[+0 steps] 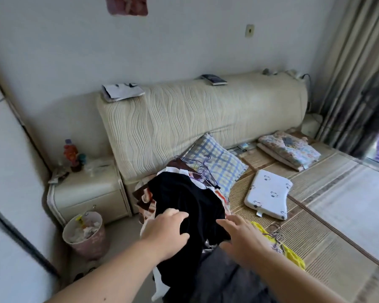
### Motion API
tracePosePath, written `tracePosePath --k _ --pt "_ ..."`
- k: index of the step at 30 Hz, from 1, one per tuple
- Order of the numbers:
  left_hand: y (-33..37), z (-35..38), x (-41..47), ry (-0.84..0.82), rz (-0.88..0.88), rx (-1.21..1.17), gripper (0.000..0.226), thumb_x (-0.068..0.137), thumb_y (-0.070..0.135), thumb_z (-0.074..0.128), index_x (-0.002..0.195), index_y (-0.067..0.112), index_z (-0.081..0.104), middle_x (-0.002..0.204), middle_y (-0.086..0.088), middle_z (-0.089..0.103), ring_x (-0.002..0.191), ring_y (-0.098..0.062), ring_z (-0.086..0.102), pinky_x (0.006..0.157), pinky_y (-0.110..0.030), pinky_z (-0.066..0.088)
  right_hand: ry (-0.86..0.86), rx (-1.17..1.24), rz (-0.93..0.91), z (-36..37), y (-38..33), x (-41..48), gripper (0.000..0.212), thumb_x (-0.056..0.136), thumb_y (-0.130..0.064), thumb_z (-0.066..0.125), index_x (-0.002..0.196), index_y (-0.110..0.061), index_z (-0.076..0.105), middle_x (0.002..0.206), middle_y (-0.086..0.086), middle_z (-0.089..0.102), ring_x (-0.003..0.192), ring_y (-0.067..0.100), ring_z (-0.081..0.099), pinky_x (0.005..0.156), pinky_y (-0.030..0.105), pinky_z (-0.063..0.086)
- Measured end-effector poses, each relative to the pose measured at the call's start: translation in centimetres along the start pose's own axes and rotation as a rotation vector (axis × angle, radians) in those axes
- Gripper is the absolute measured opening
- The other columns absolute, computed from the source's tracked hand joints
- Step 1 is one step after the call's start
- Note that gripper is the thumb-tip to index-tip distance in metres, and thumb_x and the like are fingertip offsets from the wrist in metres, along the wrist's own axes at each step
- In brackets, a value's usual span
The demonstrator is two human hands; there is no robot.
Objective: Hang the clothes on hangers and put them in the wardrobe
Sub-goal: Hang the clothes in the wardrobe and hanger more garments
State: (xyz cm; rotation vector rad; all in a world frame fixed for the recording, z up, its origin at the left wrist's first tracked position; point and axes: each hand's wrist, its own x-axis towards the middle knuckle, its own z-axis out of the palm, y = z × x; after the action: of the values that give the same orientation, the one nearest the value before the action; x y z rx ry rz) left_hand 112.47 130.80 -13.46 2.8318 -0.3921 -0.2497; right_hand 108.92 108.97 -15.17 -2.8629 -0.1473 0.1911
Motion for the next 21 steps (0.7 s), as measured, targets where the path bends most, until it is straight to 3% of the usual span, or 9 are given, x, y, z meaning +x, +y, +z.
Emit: tracePosePath --k 10,21 --pt "-8.7 -0.6 15.2 -0.162 0.144 0.043 0.058 0.083 0.045 0.053 0.138 0.038 0.038 0.148 0.007 0.033 0.132 -0.019 0.038 0.106 -0.040 0.034 0.039 0.202 0.369 4.7 -1.8 12.4 0.060 0.086 -0.037 0.056 0.142 -0.034 0.034 0.143 -0.003 0.037 0.128 0.020 0.041 0.099 0.038 0.043" --pt "-12.4 -0.4 29.3 -0.223 0.079 -0.057 0.056 0.079 0.045 0.053 0.134 0.038 0.043 0.141 0.005 0.041 0.127 -0.022 0.043 0.104 -0.045 0.037 0.065 0.300 0.415 5.6 0.6 26.7 0.062 0.086 -0.038 0.057 0.143 -0.033 0.032 0.144 0.000 0.038 0.128 0.020 0.043 0.099 0.036 0.044"
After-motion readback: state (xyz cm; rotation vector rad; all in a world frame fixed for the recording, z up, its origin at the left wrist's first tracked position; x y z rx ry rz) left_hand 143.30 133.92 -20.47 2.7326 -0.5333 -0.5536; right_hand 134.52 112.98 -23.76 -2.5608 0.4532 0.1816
